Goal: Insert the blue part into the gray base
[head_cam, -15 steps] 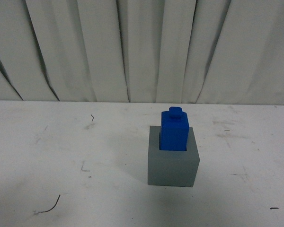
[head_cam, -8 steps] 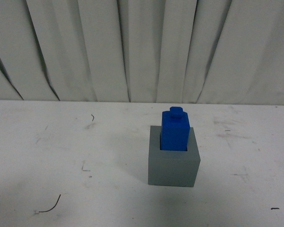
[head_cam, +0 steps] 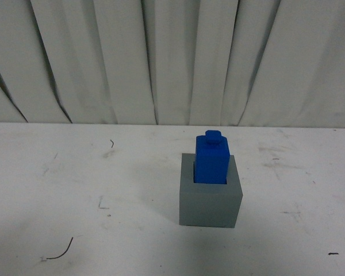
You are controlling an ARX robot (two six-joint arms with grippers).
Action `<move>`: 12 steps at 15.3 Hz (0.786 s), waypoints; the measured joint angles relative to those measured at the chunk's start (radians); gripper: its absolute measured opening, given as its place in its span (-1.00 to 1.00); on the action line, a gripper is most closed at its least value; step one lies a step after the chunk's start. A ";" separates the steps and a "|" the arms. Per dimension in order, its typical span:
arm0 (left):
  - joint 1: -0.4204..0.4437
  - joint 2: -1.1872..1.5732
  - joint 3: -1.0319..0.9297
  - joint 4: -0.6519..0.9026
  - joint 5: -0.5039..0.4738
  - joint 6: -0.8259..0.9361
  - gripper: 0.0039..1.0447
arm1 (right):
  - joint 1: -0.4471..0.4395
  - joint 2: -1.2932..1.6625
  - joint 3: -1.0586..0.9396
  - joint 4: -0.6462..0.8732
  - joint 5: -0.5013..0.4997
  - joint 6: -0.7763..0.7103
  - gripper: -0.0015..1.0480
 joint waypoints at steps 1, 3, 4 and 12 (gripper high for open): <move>0.000 0.000 0.000 0.001 0.000 0.000 0.88 | 0.000 0.000 0.000 -0.002 0.000 0.000 -0.96; 0.000 0.000 0.000 0.001 0.000 0.000 0.88 | 0.000 0.000 0.000 -0.002 0.000 0.000 -0.84; 0.000 0.000 0.000 0.000 0.000 0.000 0.88 | 0.000 0.000 0.000 -0.002 0.000 0.000 -0.63; 0.000 0.000 0.000 0.001 0.000 0.000 0.88 | 0.000 0.000 0.000 -0.002 0.000 0.003 0.88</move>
